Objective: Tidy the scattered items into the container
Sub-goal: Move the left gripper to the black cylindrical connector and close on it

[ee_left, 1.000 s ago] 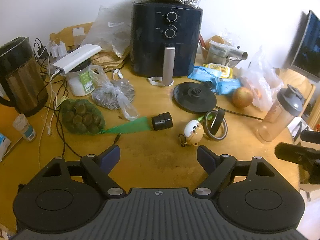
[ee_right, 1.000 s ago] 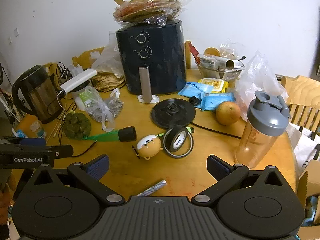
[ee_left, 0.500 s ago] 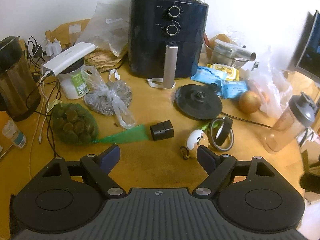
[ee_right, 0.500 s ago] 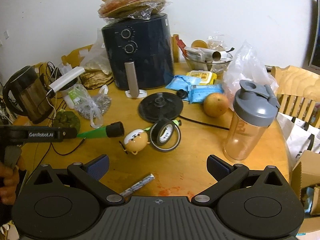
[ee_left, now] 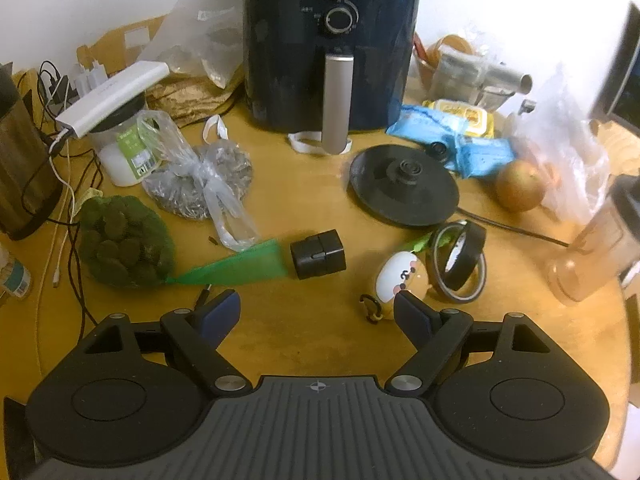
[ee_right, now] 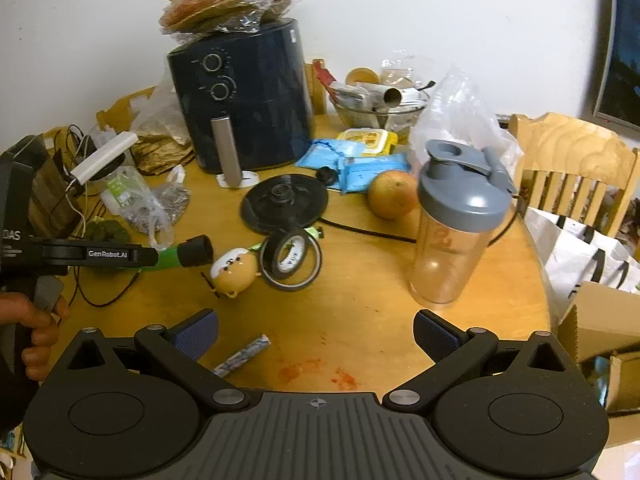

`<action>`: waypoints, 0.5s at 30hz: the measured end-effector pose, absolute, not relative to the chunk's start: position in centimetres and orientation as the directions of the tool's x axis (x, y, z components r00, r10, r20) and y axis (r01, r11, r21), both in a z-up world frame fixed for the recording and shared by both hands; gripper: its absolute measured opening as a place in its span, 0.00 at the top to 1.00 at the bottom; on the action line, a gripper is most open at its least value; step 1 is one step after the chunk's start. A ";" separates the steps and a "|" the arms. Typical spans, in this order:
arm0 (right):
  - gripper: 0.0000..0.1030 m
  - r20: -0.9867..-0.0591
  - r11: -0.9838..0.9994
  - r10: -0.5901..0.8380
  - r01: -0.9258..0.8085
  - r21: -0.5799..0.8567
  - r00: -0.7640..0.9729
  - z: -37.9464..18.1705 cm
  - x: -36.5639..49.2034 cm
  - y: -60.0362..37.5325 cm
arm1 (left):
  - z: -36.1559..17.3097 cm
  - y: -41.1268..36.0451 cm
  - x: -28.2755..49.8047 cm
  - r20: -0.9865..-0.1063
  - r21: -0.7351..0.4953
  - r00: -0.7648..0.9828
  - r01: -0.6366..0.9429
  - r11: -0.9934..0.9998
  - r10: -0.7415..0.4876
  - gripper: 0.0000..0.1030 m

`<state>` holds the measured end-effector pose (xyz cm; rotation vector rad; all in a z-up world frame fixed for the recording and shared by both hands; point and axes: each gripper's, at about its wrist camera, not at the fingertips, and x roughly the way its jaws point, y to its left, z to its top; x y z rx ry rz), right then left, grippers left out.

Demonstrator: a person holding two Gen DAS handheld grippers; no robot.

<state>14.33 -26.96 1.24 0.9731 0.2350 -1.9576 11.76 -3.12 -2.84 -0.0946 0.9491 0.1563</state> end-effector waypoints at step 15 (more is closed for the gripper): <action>0.00 -0.737 -0.580 -0.623 0.787 0.210 -0.263 0.3 12.7 -25.4 | -5.4 -3.0 15.5 -0.849 -0.008 0.513 -0.256 0.967 0.129 0.18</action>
